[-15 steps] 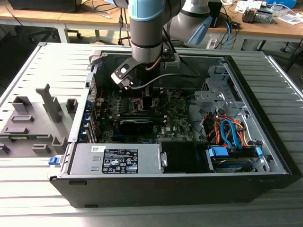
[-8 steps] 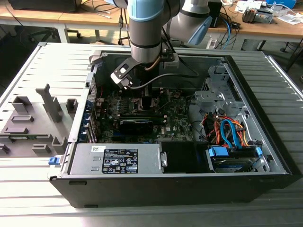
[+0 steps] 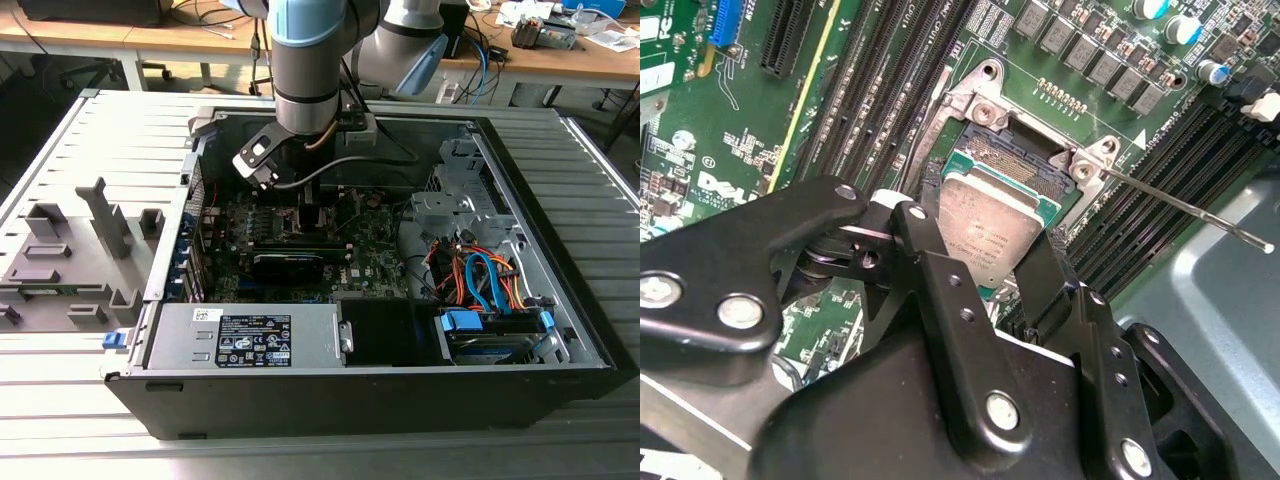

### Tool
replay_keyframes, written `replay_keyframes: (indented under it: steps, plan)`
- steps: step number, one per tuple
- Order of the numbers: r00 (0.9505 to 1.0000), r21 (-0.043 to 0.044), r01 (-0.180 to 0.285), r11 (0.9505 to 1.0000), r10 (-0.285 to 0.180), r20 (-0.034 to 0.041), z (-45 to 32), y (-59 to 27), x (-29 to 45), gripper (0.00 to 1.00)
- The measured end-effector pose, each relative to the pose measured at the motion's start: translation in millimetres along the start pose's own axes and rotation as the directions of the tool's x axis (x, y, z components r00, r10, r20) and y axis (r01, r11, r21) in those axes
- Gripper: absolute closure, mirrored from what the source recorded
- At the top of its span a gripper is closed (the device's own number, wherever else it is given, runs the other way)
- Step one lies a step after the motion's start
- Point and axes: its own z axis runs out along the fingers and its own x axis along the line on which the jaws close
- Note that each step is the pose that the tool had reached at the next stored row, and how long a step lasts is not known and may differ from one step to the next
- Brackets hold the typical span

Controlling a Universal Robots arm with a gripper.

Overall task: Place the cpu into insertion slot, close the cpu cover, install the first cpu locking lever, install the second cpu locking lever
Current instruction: 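Place the cpu into insertion slot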

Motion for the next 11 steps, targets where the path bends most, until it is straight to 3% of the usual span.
replay_keyframes:
  steps: [2,11]
  plan:
    - [1.0000,0.0000,0.000,1.0000,0.000,-0.0001,5.3,-0.3,0.0,0.46]
    - [1.0000,0.0000,0.000,1.0000,0.000,0.0000,6.7,-0.3,0.0,0.46]
